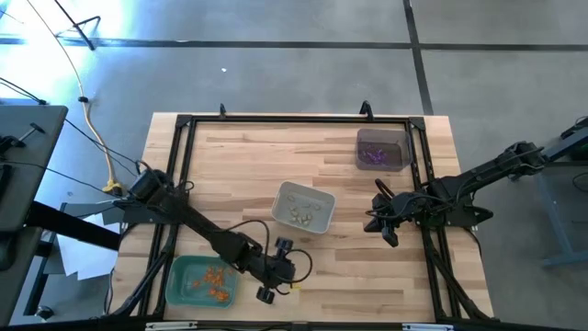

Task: Sort Halloween decoration
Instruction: Put the orange spider toy into the green bin

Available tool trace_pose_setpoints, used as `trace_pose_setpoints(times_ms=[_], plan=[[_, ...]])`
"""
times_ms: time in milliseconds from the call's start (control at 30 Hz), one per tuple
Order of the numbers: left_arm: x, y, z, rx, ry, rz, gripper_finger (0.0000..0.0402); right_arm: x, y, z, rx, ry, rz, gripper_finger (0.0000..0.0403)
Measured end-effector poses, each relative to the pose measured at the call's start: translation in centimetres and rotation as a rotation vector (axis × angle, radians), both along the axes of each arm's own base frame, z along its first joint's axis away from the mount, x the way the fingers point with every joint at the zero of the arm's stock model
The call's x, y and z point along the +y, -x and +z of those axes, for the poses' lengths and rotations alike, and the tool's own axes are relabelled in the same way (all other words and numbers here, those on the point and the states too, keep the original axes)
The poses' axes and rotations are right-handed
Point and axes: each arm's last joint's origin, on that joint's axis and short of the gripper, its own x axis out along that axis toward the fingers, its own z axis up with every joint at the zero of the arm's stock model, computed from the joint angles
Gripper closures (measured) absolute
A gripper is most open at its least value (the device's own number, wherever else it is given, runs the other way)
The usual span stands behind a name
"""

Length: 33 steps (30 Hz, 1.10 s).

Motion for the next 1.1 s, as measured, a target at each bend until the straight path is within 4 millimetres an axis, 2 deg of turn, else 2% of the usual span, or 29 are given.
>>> trace_pose_setpoints(times_ms=[400,667,933,1100], plan=[[1.2,2.7,6.7,-0.059,0.142,0.135,0.0401,0.0,0.0,0.0,0.0,0.0,0.0,0.0402],[1.7,5.7,11.8,-0.166,0.251,0.23,0.0401,0.0,0.0,0.0,0.0,0.0,0.0,0.0402],[1.4,10.0,13.4,-0.059,0.275,0.261,0.0401,0.0,0.0,0.0,0.0,0.0,0.0,0.0402],[0.8,13.5,14.4,0.019,0.322,0.274,0.0401,0.0,0.0,0.0,0.0,0.0,0.0,0.0402]])
